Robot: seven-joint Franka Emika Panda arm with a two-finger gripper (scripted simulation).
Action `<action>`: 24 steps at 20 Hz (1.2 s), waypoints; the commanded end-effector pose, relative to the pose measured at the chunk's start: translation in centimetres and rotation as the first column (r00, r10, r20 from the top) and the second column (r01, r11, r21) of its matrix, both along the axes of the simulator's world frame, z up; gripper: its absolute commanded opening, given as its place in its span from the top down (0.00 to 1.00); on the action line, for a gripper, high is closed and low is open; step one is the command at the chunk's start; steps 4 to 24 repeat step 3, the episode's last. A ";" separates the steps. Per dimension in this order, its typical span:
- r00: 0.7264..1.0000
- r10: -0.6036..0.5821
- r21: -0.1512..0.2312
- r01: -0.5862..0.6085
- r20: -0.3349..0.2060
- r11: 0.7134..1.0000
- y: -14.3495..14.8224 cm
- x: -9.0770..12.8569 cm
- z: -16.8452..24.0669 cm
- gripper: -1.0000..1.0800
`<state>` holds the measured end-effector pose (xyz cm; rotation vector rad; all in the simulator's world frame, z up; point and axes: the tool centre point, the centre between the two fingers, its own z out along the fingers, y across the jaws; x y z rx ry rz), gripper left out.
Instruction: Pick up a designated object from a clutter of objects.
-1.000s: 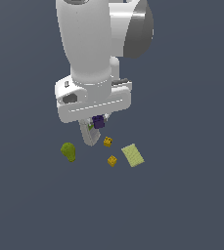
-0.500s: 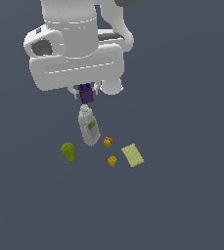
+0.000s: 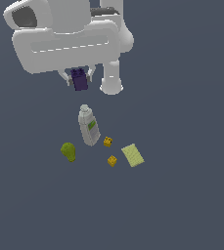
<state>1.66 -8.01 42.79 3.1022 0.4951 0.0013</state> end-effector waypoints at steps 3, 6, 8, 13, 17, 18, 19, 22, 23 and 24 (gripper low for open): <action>1.000 0.000 0.000 0.000 -0.001 1.000 0.0 0.1 0.1 1.00; 1.000 0.000 0.000 0.000 -0.001 1.000 0.0 0.1 0.1 1.00; 1.000 0.000 0.000 0.000 -0.001 1.000 0.0 0.1 0.1 1.00; 1.000 0.000 0.000 0.000 -0.001 1.000 0.0 0.1 0.1 1.00; 1.000 0.000 0.000 0.000 -0.001 1.000 0.0 0.1 0.1 1.00; 1.000 0.000 0.000 0.000 -0.001 1.000 0.0 0.1 0.1 1.00; 1.000 0.000 0.000 0.000 -0.001 1.000 0.0 0.1 0.1 1.00; 1.000 0.000 0.000 0.000 -0.001 1.000 0.0 0.1 0.1 1.00; 1.000 0.000 0.000 0.000 -0.001 1.000 0.0 0.1 0.1 1.00; 1.000 0.000 0.000 0.000 -0.001 1.000 0.0 0.1 0.1 1.00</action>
